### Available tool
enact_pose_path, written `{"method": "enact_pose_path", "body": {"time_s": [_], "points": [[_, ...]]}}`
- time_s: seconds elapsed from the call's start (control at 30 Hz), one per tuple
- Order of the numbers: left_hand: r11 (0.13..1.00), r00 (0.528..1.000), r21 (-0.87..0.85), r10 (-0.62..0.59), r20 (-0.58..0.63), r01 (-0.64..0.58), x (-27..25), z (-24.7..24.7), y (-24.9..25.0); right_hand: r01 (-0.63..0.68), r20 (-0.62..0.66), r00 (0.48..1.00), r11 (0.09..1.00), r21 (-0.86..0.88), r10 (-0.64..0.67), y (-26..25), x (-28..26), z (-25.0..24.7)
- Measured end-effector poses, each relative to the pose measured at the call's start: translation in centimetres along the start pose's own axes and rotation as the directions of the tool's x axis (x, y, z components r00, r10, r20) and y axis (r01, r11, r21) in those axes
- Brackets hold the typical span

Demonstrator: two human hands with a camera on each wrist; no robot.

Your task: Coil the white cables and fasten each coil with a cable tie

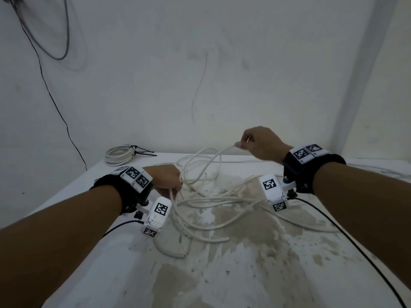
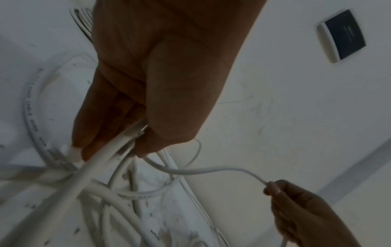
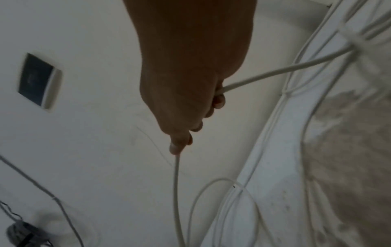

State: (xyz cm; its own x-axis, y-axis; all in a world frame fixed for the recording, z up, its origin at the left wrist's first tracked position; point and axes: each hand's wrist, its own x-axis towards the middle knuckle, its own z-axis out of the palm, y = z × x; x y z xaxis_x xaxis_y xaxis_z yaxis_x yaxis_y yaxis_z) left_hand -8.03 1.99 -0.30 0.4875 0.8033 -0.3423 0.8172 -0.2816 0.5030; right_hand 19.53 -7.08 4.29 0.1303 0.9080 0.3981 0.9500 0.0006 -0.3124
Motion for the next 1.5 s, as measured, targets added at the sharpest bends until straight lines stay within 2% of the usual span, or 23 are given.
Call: {"method": "enact_pose_path", "body": {"time_s": [0.07,0.17,0.3,0.37,0.43,0.47,0.5,0.53,0.57,0.63,0.73,0.77,0.8,0.87,0.93,1.0,1.1,1.13,1.2,1.3,1.37,1.4,1.5], "points": [[1.000,1.000,-0.021,0.010,-0.007,-0.010,-0.4,-0.2,0.5,-0.025,-0.138,0.990,0.999,0.043,0.030,-0.1,0.1,-1.8],[1.000,1.000,0.007,0.012,-0.015,-0.012,-0.8,-0.7,1.2,-0.062,-0.251,0.965,0.995,0.078,0.080,0.1,-0.2,-3.3],[0.999,1.000,0.037,-0.006,-0.018,0.007,-1.4,-0.8,1.1,-0.108,-0.245,0.965,0.994,-0.032,0.097,0.7,-1.6,-3.2],[0.998,1.000,0.055,-0.020,-0.013,0.021,-1.5,-0.3,0.8,-0.034,-0.151,0.988,0.989,-0.145,0.012,0.6,-2.8,-2.3],[0.998,0.999,0.063,-0.028,-0.015,0.029,-1.5,0.2,0.6,0.061,0.121,0.992,0.987,-0.149,-0.043,0.0,-4.5,-1.0],[0.997,0.999,0.064,-0.032,-0.018,0.033,-1.5,0.4,0.4,0.077,0.314,0.949,0.985,-0.156,-0.025,-0.3,-5.4,0.1],[0.997,0.999,0.067,-0.036,-0.020,0.037,-1.6,0.5,0.4,0.082,0.483,0.875,0.976,-0.202,0.027,-0.5,-6.4,1.2],[0.997,0.999,0.070,-0.035,-0.022,0.037,-1.7,0.5,0.4,0.093,0.587,0.805,0.956,-0.278,0.092,-0.4,-7.2,2.3],[0.997,0.999,0.072,-0.035,-0.019,0.036,-1.9,0.5,0.4,0.124,0.626,0.768,0.927,-0.354,0.136,-0.2,-7.8,3.3],[0.997,1.000,0.073,-0.026,-0.008,0.026,-2.3,0.3,0.5,0.184,0.606,0.783,0.879,-0.440,0.139,0.5,-8.3,4.1],[0.997,1.000,0.071,-0.029,0.001,0.029,-2.9,-0.2,0.4,0.132,0.610,0.781,0.921,-0.366,0.130,1.2,-7.7,2.2],[0.997,0.999,0.060,-0.040,-0.018,0.041,-3.2,-0.4,0.4,0.073,0.584,0.803,0.952,-0.296,0.121,1.4,-7.3,1.1],[0.998,0.998,0.038,-0.044,-0.053,0.046,-3.2,-0.5,0.4,0.017,0.490,0.865,0.970,-0.244,0.108,1.5,-6.9,-0.2],[0.998,0.986,-0.046,-0.043,-0.162,0.035,-3.3,-0.7,0.7,-0.079,0.131,0.986,0.980,-0.184,0.104,1.7,-5.9,-2.7],[0.981,0.963,-0.191,-0.047,-0.267,-0.006,-3.9,-1.0,1.9,-0.173,-0.185,0.969,0.984,-0.040,0.163,1.0,-4.9,-5.0],[0.929,0.975,-0.371,-0.073,-0.208,-0.010,-4.7,-1.3,3.7,-0.172,-0.325,0.925,0.980,0.102,0.197,-0.2,-4.2,-6.8],[0.737,0.998,-0.673,-0.027,0.049,0.053,-6.1,-2.1,6.8,-0.115,-0.382,0.910,0.984,0.133,0.158,-2.7,-3.9,-7.9],[0.646,0.997,-0.761,0.008,0.082,0.058,-6.4,-2.4,7.8,-0.105,-0.371,0.919,0.989,0.101,0.135,-3.5,-4.0,-7.8],[0.560,0.997,-0.828,0.079,0.020,-0.027,-7.1,-2.8,9.5,-0.095,-0.310,0.946,0.995,0.000,0.090,-4.6,-4.6,-6.7],[0.581,0.978,-0.805,0.207,0.006,-0.118,-8.3,-1.8,11.7,-0.087,-0.216,0.975,0.986,-0.145,0.055,-5.7,-6.0,-3.9],[0.587,0.971,-0.802,0.238,0.038,-0.113,-8.7,-1.0,12.6,-0.067,-0.191,0.981,0.973,-0.219,0.025,-6.4,-6.9,-1.8],[0.580,0.977,-0.807,0.214,0.020,-0.111,-8.8,-0.5,13.1,-0.047,-0.189,0.982,0.969,-0.240,0.001,-6.8,-7.4,-0.7],[0.576,0.973,-0.791,0.032,-0.229,-0.206,-8.1,0.3,13.7,0.006,-0.193,0.980,0.981,-0.192,-0.043,-7.5,-8.4,1.8]]}}
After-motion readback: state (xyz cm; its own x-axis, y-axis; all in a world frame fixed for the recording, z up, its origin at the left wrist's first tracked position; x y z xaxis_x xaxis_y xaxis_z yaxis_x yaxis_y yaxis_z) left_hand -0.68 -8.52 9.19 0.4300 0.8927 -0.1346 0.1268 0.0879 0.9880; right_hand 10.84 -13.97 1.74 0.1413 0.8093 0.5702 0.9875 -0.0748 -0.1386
